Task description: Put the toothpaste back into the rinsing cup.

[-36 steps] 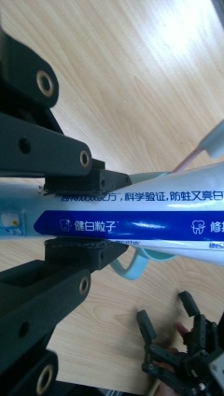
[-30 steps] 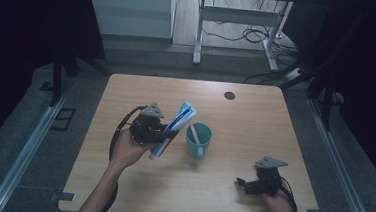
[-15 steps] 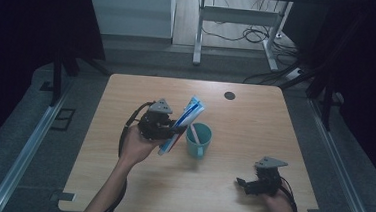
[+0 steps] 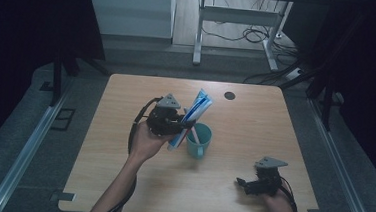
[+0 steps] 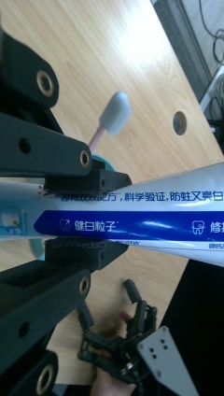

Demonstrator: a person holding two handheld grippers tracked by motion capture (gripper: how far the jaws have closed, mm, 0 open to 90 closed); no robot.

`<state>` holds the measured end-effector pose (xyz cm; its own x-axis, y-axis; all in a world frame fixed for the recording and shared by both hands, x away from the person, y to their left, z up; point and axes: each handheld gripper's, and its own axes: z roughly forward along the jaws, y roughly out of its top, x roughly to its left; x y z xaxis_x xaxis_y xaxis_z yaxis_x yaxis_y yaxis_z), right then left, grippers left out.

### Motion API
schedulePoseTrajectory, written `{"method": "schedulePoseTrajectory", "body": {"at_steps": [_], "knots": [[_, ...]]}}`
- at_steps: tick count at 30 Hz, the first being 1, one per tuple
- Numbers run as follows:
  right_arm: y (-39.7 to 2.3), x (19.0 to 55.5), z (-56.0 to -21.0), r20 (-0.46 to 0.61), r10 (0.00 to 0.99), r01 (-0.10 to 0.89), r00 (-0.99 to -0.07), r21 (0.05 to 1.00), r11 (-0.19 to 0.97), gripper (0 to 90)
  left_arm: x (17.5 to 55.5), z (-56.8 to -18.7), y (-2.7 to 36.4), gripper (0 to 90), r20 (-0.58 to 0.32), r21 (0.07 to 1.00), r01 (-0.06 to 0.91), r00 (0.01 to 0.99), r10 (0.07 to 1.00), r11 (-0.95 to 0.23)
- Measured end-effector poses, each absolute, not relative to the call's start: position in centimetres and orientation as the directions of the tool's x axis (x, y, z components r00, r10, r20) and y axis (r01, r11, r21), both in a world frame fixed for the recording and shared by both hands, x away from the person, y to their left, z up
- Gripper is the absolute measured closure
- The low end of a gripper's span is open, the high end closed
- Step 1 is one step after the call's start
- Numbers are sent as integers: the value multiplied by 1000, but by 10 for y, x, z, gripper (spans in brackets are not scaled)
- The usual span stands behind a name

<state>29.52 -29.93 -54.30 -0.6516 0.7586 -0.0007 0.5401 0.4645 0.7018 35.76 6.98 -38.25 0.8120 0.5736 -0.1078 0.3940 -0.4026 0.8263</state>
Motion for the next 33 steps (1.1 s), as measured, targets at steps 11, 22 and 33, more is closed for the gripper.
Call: {"method": "schedulePoseTrajectory", "body": {"at_steps": [11,22,33], "knots": [[-299,295,-543,-2,758,539,-652,702,466,4,365,-380,55,723,-108,842,391,797,594,-372],[-299,295,-543,-2,758,539,-652,702,465,4,374,-381,47,723,-119,858,396,772,624,-327],[-299,295,-543,-2,758,538,-653,702,466,4,382,-382,33,723,-124,877,384,762,635,-289]]}}
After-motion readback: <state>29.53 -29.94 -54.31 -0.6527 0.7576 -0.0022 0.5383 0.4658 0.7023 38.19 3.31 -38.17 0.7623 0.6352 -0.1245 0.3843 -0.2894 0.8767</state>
